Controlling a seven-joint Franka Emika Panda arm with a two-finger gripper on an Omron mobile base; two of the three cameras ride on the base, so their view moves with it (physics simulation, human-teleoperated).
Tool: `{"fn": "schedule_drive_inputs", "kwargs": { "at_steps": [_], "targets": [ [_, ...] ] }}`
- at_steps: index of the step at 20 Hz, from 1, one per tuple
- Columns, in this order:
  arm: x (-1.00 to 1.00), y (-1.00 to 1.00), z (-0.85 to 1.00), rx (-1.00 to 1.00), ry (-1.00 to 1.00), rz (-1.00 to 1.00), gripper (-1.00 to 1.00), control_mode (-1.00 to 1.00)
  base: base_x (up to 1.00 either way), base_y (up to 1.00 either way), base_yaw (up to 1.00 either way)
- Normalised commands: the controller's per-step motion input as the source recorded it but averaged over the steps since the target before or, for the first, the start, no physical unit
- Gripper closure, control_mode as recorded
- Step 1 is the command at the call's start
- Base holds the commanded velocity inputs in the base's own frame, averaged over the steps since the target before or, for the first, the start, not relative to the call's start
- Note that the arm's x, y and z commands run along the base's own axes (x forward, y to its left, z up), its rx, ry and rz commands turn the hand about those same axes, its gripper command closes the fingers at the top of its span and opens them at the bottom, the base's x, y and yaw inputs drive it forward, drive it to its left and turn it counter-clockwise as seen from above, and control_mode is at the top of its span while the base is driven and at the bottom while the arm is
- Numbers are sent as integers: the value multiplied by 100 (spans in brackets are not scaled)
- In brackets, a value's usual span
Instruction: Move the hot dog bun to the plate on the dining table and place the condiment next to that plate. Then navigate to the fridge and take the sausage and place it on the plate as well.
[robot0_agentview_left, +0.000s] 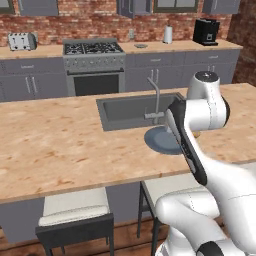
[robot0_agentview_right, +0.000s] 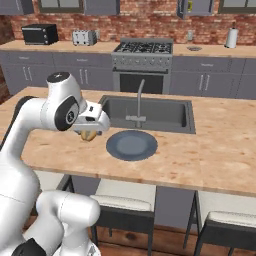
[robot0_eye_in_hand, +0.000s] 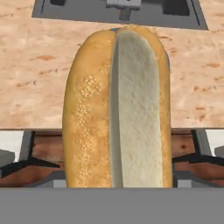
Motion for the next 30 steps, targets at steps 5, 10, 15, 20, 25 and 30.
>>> {"fn": "schedule_drive_inputs", "kwargs": {
  "at_steps": [5, 10, 15, 20, 25, 30],
  "targets": [
    [72, -47, -47, 4, 12, -7, 100, -100, 0, 0, 0],
    [59, -34, -58, 6, 5, 0, 100, -100, 0, 0, 0],
    [49, 0, -61, 0, 0, 0, 100, -100, 0, 0, 0],
    [49, 0, -61, 0, 0, 0, 100, -100, 0, 0, 0],
    [53, -7, -36, 2, 2, 0, 100, -100, 0, 0, 0],
    [55, -18, -24, 4, 6, 0, 100, -100, 0, 0, 0]
  ]
}}
